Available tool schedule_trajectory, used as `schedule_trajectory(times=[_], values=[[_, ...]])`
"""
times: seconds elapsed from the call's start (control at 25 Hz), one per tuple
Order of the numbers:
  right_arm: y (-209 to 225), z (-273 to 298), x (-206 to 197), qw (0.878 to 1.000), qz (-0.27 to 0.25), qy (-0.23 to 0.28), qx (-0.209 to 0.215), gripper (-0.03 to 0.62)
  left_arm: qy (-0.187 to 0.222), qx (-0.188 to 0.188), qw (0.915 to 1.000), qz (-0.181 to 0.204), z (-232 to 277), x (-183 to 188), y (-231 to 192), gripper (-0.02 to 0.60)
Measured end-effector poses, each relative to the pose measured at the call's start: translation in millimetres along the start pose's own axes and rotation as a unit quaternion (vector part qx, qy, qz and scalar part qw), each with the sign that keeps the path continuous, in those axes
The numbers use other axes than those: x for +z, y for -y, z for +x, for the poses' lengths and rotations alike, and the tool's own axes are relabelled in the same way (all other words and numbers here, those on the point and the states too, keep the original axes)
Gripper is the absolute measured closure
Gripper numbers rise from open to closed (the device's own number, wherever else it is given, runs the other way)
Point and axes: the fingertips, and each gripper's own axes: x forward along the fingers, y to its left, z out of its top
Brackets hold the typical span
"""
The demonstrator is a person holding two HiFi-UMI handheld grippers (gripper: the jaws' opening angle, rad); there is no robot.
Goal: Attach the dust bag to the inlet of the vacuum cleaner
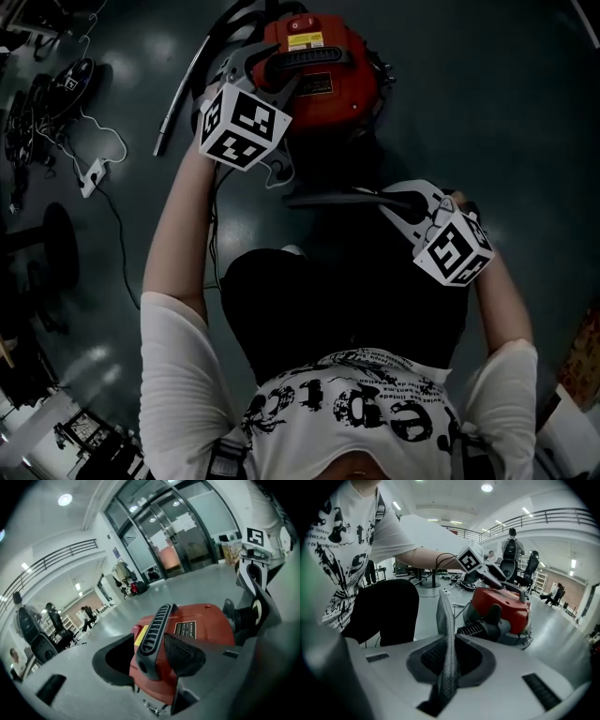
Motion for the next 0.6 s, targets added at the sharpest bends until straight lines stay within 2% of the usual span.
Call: schedule_trajectory(times=[0.08,0.2,0.24,0.36,0.6], values=[[2.9,3.5,-2.7,1.0,-0.012,0.001,-0.006,0.568,-0.011,-0.01,0.9982,0.058,13.1,2.8,3.0,0.397],[4.6,10.0,-12.0,0.999,-0.028,0.0,-0.016,0.568,-0.031,0.011,0.9885,0.147,28.4,3.0,6.1,0.453],[4.8,10.6,-13.4,0.999,-0.033,0.001,-0.019,0.569,-0.036,0.018,0.9854,0.165,30.0,2.8,6.2,0.462],[7.0,8.9,-11.0,0.999,-0.042,0.005,-0.025,0.568,-0.03,0.021,0.9844,0.172,26.7,6.5,4.8,0.465],[20.1,16.8,-7.7,0.999,-0.032,0.025,-0.029,0.566,-0.001,-0.019,0.9882,0.152,25.1,7.8,7.0,0.465]])
